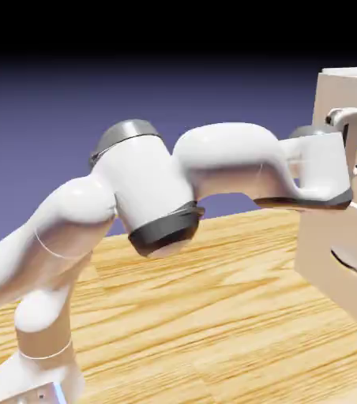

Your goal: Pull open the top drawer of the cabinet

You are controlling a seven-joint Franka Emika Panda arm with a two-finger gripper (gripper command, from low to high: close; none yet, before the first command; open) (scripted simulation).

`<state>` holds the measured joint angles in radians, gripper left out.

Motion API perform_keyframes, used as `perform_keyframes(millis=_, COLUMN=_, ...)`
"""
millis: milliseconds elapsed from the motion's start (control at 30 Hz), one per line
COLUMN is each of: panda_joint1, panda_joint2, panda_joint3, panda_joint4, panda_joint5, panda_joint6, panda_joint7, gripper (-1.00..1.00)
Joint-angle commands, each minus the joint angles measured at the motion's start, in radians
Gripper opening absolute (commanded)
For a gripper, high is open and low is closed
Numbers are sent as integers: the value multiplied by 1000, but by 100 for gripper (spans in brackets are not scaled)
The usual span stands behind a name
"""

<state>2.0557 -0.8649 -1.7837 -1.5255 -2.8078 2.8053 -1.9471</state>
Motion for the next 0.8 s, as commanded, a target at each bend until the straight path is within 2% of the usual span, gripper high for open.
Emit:
perform_keyframes(millis=0, panda_joint1=0, panda_joint2=0, panda_joint3=0, panda_joint4=0, panda_joint5=0, panda_joint6=0, panda_joint7=0, gripper=-100)
perform_keyframes(millis=400, panda_joint1=-417, panda_joint2=87, panda_joint3=287, panda_joint4=-418, panda_joint5=-44, panda_joint6=-100, panda_joint7=115, gripper=-100)
perform_keyframes(millis=767, panda_joint1=-816, panda_joint2=26, panda_joint3=588, panda_joint4=-751, panda_joint5=-16, panda_joint6=-143, panda_joint7=103, gripper=-100)
